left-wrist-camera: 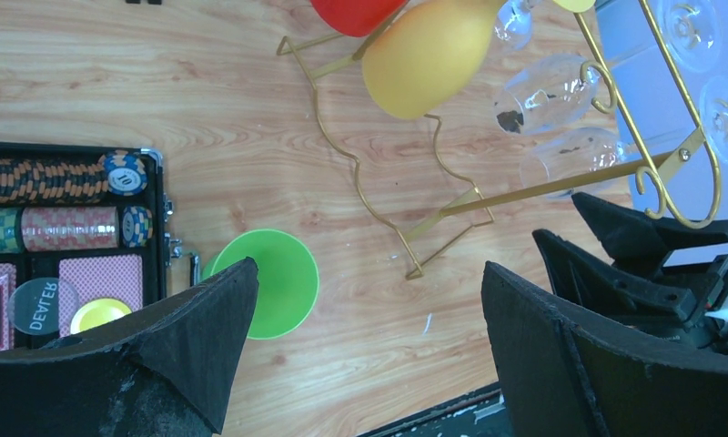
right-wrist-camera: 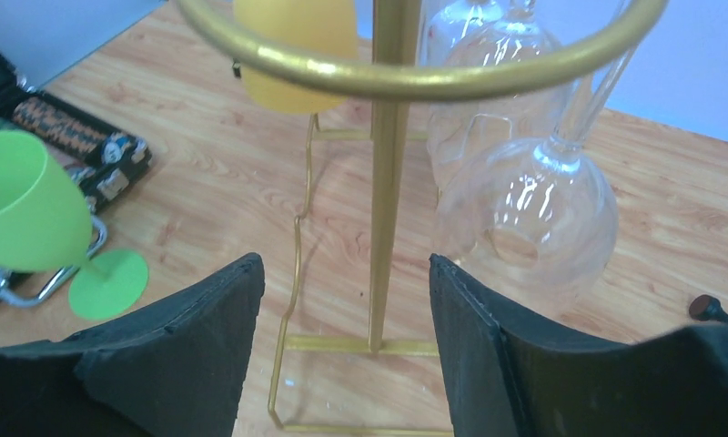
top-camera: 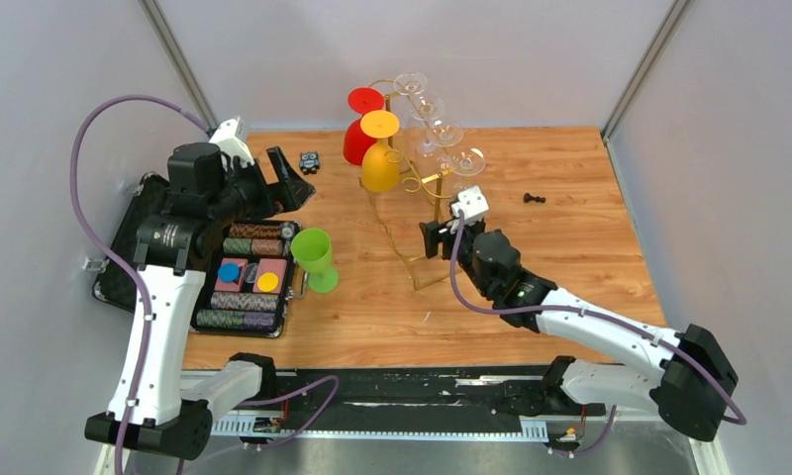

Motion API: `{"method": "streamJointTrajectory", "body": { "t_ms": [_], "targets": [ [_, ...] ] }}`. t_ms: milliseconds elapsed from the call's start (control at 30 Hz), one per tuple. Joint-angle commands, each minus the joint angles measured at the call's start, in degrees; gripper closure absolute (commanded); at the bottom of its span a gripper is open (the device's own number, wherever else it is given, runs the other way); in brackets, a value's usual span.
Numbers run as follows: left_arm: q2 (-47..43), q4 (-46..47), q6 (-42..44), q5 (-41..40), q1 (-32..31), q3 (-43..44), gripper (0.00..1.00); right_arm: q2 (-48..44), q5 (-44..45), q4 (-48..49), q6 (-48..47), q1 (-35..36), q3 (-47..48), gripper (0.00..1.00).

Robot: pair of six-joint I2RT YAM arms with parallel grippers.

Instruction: Take the wine glass off the wine glass rack

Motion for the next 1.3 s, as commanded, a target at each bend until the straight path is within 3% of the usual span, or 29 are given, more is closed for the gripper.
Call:
{"method": "streamJointTrajectory", "body": {
  "t_ms": [0, 167, 300, 600, 700, 900, 1267],
  "targets": [
    [0.46, 2.38, -1.28, 1.53, 0.43, 2.36, 0.00, -6.20, -5.58, -9.14, 1.51, 0.45, 2.69, 0.32],
    [0.78, 3.15, -1.83, 2.00, 0.43, 2.48, 0.00, -13.05, -8.38, -21.49, 2.75, 0.34, 6.32, 0.32],
    [1.20, 3.85, -2.19, 2.88, 0.43, 2.31, 0.00, -16.45, -7.23, -33.19, 4.43, 0.15, 12.36, 0.21],
    [1.07, 4.41, -1.67, 4.63, 0.43, 2.33, 0.00, -11.25, -4.72, -59.85, 10.04, -4.16, 36.23, 0.19],
    [0.81, 4.27, -0.71, 5.22, 0.43, 2.15, 0.00, -9.03, -7.41, -62.79, 9.80, -8.67, 41.06, 0.19],
    [0.04, 3.23, 1.81, 6.75, 0.43, 1.78, 0.00, -1.78, -22.09, -67.25, 12.77, -24.19, 49.37, 0.23],
    [-1.03, 2.68, 2.75, 8.65, 0.43, 0.17, 0.00, 6.96, -44.83, -63.79, 22.44, -41.00, 54.34, 0.26]
  ]
}}
